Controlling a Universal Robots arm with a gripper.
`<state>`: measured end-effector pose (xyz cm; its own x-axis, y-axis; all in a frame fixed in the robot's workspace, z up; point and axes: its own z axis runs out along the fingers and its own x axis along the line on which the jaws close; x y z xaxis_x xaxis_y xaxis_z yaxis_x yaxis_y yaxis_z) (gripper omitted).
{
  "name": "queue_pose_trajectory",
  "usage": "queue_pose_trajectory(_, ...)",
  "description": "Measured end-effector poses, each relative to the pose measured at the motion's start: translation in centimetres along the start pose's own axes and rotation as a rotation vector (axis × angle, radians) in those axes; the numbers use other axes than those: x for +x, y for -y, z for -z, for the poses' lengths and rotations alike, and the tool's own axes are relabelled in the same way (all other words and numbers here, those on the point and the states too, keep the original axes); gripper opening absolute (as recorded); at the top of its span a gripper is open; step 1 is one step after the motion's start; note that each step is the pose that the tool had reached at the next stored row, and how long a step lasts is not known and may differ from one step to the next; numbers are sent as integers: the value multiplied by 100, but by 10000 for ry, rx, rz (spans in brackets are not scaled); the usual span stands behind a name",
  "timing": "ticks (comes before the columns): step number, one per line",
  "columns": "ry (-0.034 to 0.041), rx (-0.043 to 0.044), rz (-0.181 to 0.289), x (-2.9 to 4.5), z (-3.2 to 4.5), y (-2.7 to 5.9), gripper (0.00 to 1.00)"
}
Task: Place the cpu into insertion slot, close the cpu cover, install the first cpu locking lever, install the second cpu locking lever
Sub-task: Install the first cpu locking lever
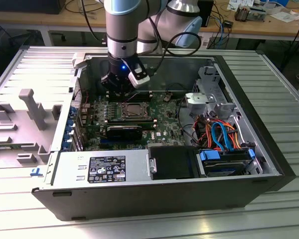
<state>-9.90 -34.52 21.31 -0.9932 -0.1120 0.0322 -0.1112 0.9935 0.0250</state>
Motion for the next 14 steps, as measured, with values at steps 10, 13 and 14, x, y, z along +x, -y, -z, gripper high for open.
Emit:
queue_pose_trajectory(10,-9,11,265,-116,-79,14,11)
queue_pose_trajectory(13,-11,13,306,-154,-91,19,11)
queue_pose_trajectory(14,-10,12,318,-165,-94,20,11)
